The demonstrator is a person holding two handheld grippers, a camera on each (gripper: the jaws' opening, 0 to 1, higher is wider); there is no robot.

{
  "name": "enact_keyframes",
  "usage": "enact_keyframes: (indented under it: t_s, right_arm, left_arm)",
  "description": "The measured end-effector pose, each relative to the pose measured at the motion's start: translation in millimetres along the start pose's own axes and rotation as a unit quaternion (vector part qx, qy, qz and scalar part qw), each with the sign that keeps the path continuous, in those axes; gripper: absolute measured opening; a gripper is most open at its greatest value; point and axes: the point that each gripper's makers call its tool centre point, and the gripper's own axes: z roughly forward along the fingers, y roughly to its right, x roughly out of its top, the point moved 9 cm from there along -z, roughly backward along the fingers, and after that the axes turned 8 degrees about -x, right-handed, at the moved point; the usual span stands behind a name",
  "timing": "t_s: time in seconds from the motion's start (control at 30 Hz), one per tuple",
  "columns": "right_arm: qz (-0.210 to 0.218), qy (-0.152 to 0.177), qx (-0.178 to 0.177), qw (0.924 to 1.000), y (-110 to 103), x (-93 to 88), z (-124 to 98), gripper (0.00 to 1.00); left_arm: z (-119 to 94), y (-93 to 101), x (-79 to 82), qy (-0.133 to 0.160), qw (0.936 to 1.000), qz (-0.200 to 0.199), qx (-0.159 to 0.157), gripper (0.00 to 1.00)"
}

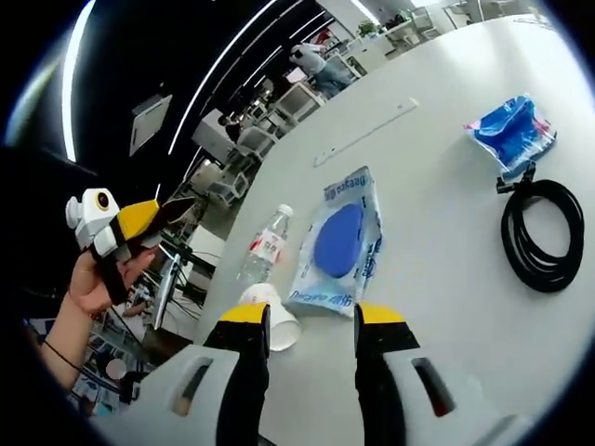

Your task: Arrange the tabletop items into an orderly group along one side of the table until the central work area is clear of visible clutter.

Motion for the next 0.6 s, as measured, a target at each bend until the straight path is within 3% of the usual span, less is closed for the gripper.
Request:
enact_keyframes:
  t_s: [0.6]
  right_arm:
    - [0.064,-0.028,-0.012,0.9975,6.0,-16.4,28.1,0.33]
  left_arm:
    - [-19.4,-18.5,-31.5,-0.024,0.9995,-0.015,0.009,0.61]
